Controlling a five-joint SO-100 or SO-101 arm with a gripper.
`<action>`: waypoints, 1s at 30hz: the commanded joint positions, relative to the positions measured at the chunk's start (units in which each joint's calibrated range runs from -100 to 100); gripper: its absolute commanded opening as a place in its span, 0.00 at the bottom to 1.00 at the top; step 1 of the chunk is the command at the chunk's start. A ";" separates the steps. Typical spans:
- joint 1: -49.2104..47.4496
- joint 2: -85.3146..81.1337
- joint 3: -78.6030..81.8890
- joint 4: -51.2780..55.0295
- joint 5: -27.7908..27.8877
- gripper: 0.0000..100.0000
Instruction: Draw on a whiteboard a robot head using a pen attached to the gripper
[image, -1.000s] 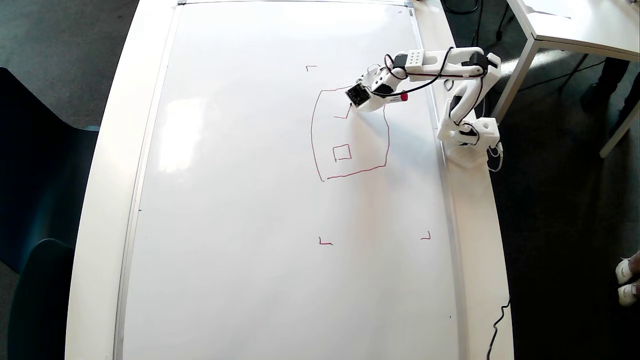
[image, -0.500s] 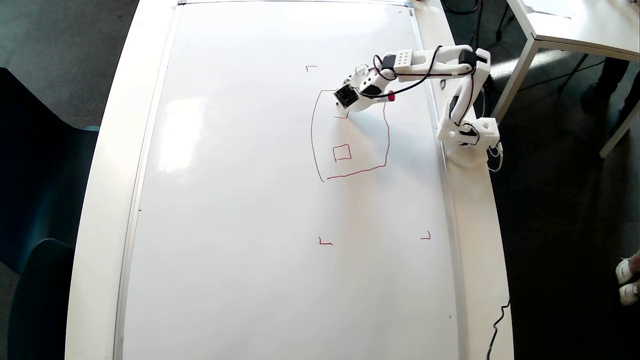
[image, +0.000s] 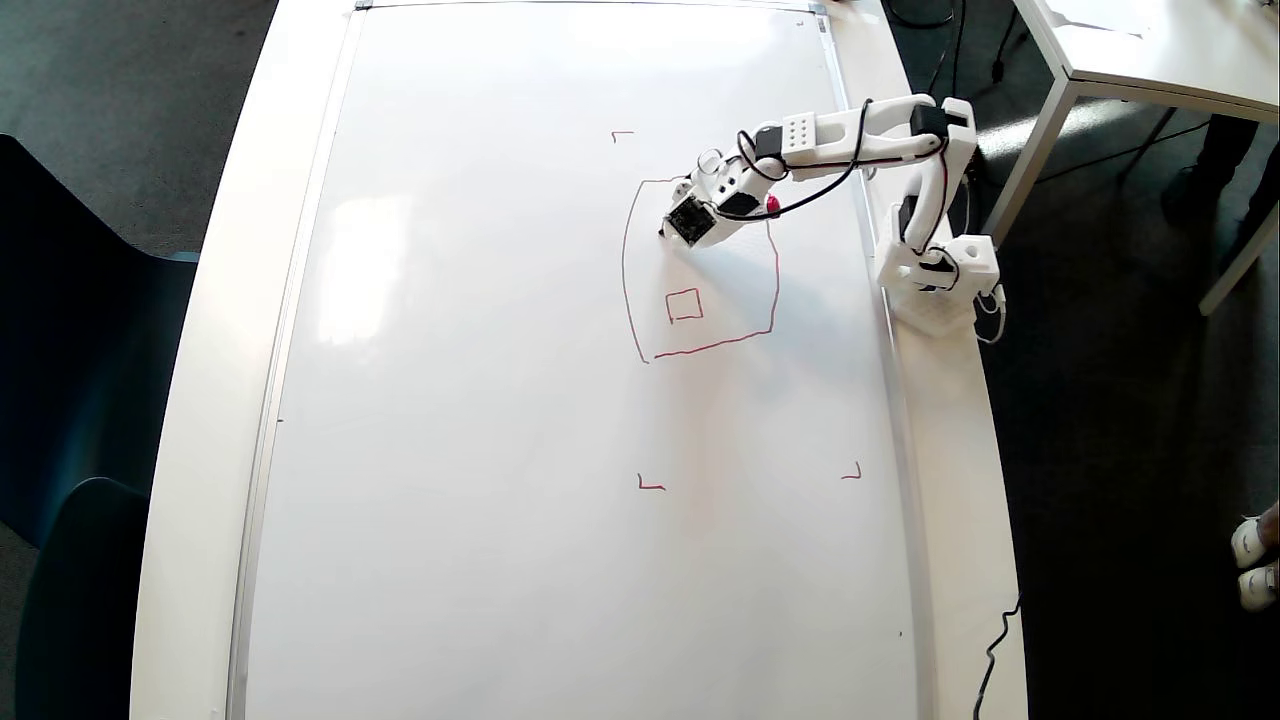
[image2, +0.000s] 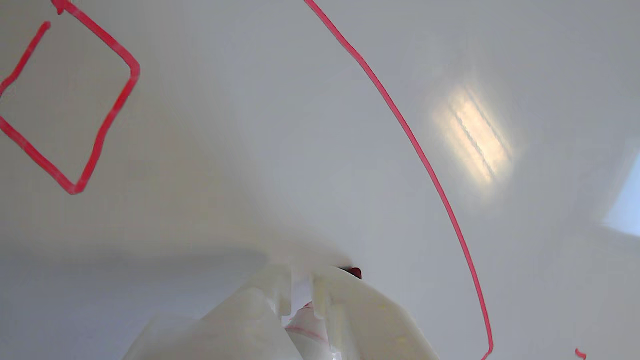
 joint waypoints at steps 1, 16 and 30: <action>0.16 -0.24 -1.78 -0.49 -0.09 0.01; -3.60 -15.08 -6.31 8.46 2.00 0.01; -4.85 -28.25 -3.77 32.44 0.82 0.01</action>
